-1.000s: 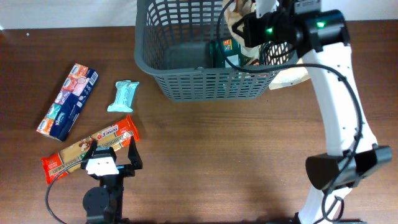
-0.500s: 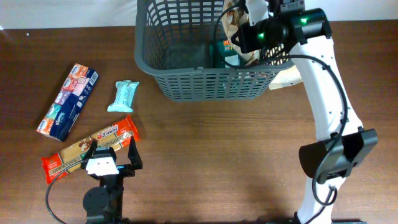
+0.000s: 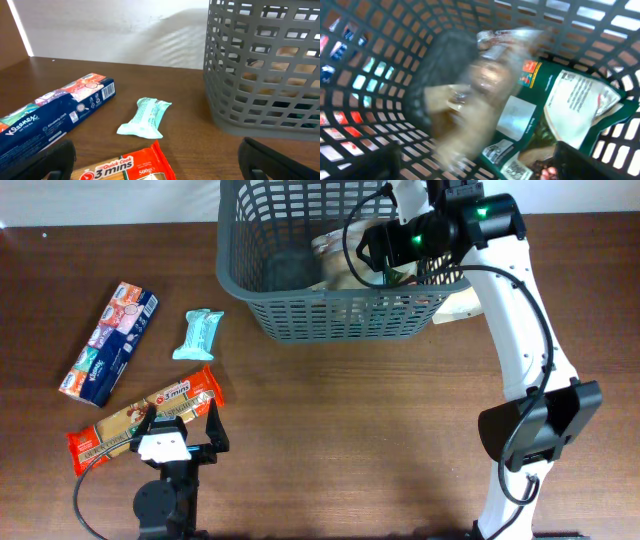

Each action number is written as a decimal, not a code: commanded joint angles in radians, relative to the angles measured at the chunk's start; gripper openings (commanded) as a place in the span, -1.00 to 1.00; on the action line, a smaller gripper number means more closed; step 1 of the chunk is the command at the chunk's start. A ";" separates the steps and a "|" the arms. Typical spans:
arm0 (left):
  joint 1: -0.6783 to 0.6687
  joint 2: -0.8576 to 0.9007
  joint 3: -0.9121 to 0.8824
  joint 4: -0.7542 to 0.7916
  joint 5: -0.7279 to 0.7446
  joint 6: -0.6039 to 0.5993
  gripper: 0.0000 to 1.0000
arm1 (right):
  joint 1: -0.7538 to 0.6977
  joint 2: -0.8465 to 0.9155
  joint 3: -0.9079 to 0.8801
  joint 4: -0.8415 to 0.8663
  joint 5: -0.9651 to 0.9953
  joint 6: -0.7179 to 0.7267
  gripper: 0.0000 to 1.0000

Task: Pack container
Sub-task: 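Open right gripper, withdraw it and move toward the beige pouch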

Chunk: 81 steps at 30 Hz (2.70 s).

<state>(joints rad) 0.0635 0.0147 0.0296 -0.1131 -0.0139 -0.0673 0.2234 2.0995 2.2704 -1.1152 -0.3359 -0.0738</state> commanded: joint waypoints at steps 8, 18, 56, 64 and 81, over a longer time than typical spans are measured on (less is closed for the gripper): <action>-0.002 -0.010 -0.005 0.000 0.010 0.016 0.99 | -0.024 -0.006 0.074 0.019 0.049 0.028 0.98; -0.002 -0.010 -0.005 0.000 0.010 0.016 0.99 | -0.255 -0.018 0.452 -0.106 0.200 0.113 0.98; -0.002 -0.010 -0.005 0.000 0.010 0.016 0.99 | -0.626 0.070 -0.138 0.064 -0.349 -0.124 0.98; -0.002 -0.010 -0.005 0.000 0.010 0.016 0.99 | -0.626 0.148 -0.139 0.054 -0.344 -0.124 0.98; -0.002 -0.010 -0.005 0.000 0.010 0.016 0.99 | -0.629 0.230 -0.138 0.104 -0.259 0.011 0.98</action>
<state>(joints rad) 0.0635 0.0147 0.0296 -0.1131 -0.0139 -0.0673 -0.3996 2.3135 2.1384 -1.0492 -0.6533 -0.1696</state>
